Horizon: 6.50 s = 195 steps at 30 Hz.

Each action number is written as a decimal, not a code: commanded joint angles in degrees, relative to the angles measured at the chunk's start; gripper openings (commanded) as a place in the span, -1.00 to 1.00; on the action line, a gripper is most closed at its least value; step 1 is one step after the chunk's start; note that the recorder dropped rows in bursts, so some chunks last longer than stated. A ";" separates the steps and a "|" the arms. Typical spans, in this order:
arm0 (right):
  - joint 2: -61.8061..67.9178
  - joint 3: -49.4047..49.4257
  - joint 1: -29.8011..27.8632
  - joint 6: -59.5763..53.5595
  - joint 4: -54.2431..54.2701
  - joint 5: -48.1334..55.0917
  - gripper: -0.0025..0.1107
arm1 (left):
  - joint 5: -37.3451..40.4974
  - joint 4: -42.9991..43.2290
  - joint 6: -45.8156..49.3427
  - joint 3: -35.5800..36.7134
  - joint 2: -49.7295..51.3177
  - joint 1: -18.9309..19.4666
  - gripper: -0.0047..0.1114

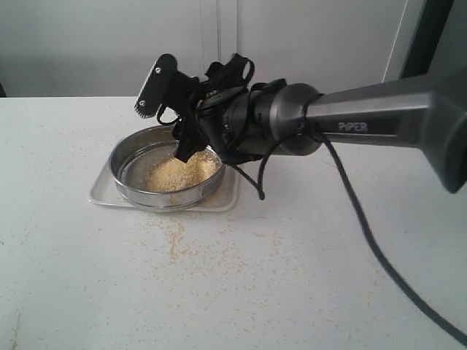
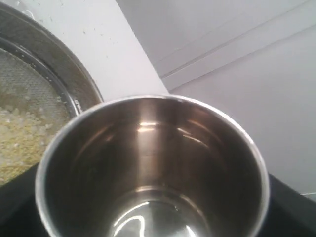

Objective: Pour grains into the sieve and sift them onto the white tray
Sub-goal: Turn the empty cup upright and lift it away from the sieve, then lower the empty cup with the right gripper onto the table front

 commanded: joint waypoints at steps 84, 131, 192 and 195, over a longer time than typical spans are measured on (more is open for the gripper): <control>-38.87 63.12 -22.92 -58.38 93.90 -69.22 -0.96 | -0.18 -0.47 -0.08 0.23 -0.28 0.16 -0.92; 2.01 50.24 -20.61 -50.90 52.43 -92.13 -0.96 | -0.18 -0.47 -0.08 0.23 -0.28 0.16 -0.92; -19.48 50.56 -20.61 -42.49 52.43 -89.22 -0.24 | -0.18 -0.47 -0.08 0.23 -0.28 0.16 -0.92; -22.52 50.56 -20.61 -37.93 52.30 -83.87 -0.77 | -0.18 -0.47 -0.08 0.23 -0.28 0.16 -0.92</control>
